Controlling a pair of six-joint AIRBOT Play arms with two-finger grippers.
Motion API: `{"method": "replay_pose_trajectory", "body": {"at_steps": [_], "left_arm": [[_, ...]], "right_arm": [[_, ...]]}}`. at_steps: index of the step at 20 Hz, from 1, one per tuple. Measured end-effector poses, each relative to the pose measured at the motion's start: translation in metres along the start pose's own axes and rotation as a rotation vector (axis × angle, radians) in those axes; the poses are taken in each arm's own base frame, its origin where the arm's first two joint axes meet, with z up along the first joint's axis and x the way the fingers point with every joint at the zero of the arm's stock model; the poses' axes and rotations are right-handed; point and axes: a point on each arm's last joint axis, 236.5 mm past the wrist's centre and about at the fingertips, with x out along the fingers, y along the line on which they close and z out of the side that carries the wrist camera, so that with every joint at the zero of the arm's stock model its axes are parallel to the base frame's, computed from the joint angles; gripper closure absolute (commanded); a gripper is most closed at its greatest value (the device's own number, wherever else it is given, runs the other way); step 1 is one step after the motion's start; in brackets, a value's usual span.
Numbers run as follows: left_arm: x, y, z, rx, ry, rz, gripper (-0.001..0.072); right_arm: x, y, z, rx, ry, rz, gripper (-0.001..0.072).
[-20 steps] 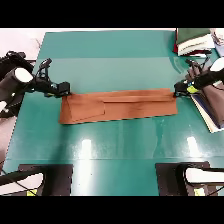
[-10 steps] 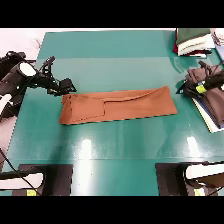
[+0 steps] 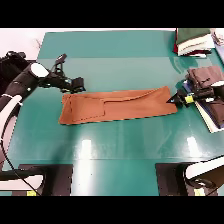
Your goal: Fold the shirts.
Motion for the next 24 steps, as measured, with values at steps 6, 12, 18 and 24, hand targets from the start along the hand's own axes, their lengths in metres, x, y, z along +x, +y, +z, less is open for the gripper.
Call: {"method": "replay_pose_trajectory", "body": {"at_steps": [6,12,18,24], "left_arm": [[0.066,-0.064,-0.007,0.095,0.004,-0.064,0.068],[0.13,-0.101,-0.027,0.138,0.085,-0.099,0.068],[0.167,-0.107,-0.053,0.121,0.146,-0.104,0.068],[0.153,-0.104,-0.034,0.124,0.17,-0.103,0.0681]], "right_arm": [[-0.024,0.073,0.019,-0.2,-0.055,0.053,0.0692],[-0.082,0.207,0.012,-0.475,-0.172,0.064,0.0692],[-0.085,0.322,-0.027,-0.686,-0.199,0.118,0.0692],[-0.061,0.389,-0.071,-0.816,-0.168,0.186,0.0692]]}}
